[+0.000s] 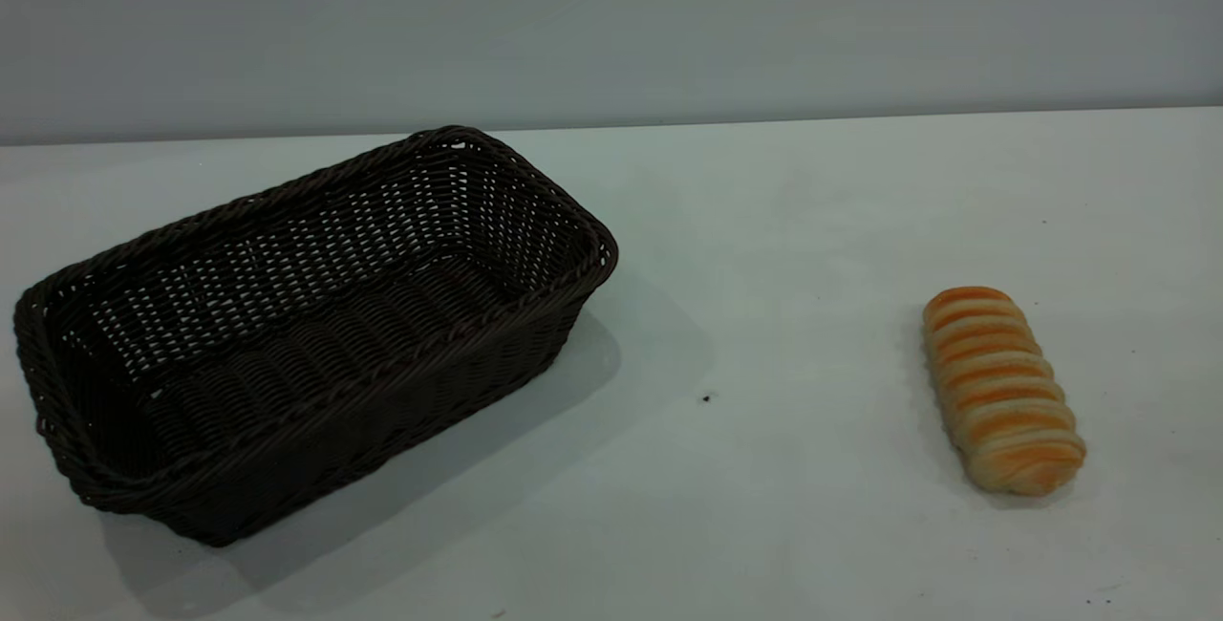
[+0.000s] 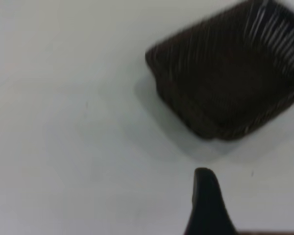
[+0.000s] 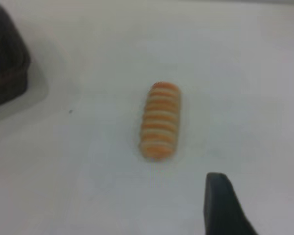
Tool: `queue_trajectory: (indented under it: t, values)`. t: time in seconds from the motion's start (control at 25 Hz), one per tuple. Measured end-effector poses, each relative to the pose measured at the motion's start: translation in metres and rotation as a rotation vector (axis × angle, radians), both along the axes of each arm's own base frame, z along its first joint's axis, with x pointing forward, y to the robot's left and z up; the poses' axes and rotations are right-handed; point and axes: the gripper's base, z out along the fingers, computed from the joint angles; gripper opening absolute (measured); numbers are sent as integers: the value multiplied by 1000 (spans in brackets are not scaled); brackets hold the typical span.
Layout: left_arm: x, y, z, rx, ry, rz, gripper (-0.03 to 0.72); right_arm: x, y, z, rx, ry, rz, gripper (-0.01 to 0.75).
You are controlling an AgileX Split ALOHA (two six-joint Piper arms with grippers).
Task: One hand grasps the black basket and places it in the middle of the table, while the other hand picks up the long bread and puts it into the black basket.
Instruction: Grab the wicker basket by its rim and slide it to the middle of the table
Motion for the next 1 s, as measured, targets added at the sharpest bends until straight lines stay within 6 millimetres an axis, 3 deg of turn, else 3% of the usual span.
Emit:
queue_trajectory:
  t: [0.28, 0.6, 0.76, 1.0]
  values:
    - [93, -2, -11, -62, 301, 77, 541, 52, 5, -4, 22, 124, 70, 356]
    - [198, -5, -56, -140, 521, 178, 541, 60, 5, -6, 19, 130, 76, 361]
    - [230, -7, -91, -178, 588, 225, 541, 60, 5, -6, 17, 130, 78, 402]
    - [256, -11, -132, -282, 623, 299, 541, 60, 5, -6, 8, 128, 85, 426]
